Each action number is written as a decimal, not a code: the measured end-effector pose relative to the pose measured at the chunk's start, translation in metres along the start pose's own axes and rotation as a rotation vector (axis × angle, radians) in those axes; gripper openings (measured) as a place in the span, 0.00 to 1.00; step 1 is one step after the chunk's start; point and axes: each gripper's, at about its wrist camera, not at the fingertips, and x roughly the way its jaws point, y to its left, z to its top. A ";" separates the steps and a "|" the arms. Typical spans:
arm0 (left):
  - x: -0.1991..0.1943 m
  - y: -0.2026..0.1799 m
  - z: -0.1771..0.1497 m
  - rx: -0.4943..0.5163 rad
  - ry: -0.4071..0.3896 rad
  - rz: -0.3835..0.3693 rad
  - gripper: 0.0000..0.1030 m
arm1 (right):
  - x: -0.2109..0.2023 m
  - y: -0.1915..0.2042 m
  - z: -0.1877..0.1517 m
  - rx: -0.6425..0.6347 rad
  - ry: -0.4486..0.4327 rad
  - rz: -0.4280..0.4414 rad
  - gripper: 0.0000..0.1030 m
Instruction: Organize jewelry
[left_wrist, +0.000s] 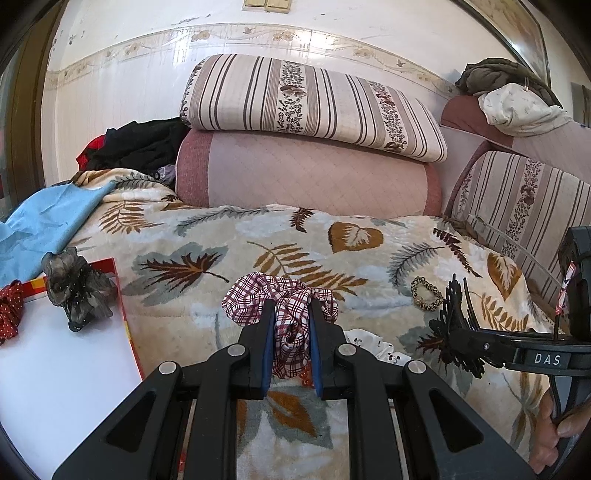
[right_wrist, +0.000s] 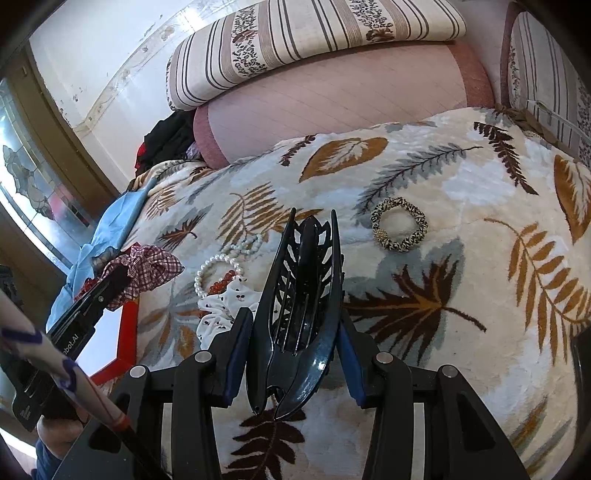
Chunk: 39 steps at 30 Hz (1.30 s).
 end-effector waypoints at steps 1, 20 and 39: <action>-0.001 0.000 0.000 0.000 -0.001 0.000 0.14 | 0.000 0.000 0.000 -0.001 0.001 0.000 0.47; -0.002 -0.001 0.000 0.002 -0.002 0.001 0.14 | 0.003 0.003 -0.001 -0.005 0.007 0.007 0.47; -0.029 0.008 0.010 0.003 -0.042 0.016 0.14 | 0.000 0.021 0.001 -0.029 -0.003 0.036 0.47</action>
